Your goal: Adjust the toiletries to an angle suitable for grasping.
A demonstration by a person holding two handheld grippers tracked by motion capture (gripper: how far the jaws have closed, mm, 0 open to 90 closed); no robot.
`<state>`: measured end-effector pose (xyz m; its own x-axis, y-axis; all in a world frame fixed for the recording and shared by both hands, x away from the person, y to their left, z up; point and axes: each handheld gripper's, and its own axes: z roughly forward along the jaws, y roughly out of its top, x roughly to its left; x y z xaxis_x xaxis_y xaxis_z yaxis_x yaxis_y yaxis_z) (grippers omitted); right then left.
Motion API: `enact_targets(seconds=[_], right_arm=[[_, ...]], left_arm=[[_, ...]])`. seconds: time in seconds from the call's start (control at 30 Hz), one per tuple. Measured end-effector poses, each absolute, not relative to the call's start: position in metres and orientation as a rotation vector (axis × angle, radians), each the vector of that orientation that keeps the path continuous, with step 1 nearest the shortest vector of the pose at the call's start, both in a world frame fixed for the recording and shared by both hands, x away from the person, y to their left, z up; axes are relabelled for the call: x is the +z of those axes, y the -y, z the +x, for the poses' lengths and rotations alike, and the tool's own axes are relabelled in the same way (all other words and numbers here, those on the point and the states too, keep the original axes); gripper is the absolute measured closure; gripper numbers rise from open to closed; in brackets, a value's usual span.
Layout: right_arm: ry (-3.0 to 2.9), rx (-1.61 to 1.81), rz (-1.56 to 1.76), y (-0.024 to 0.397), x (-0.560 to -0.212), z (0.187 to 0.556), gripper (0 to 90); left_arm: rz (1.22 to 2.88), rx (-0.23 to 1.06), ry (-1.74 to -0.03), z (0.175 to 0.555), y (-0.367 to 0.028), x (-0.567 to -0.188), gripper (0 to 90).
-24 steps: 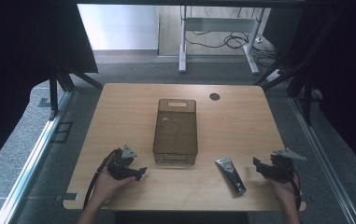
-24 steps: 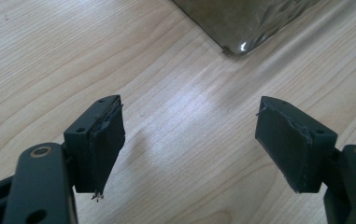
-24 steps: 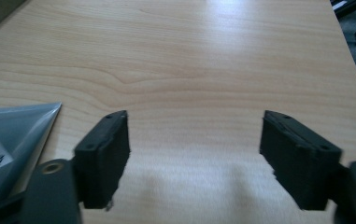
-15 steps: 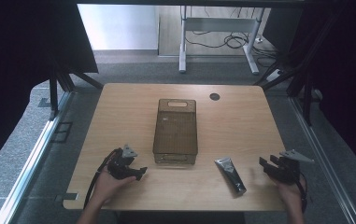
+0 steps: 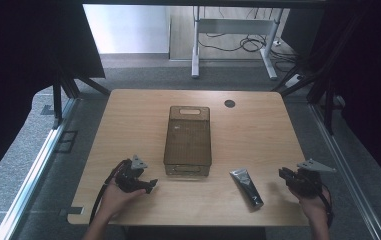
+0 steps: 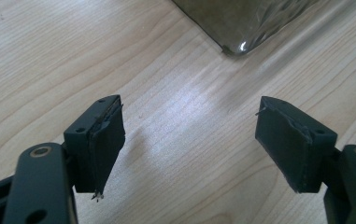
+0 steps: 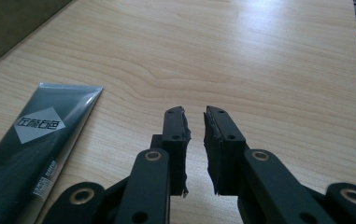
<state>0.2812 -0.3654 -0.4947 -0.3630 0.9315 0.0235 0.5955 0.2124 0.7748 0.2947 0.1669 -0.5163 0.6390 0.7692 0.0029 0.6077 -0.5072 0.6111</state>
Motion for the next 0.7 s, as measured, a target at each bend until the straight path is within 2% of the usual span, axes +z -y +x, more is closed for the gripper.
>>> enact_targets(seconds=[0.33,0.7], right_arm=[[-2.122,0.974,1.404,0.36,-0.501,0.282,88.9],[-2.298,0.863,1.337,0.341,-0.482,0.285,89.9]], left_arm=[[2.278,0.364,-1.065,0.3,-0.167,-0.514,24.4],[2.223,0.379,-1.089,0.3,-0.182,-0.504,24.4]])
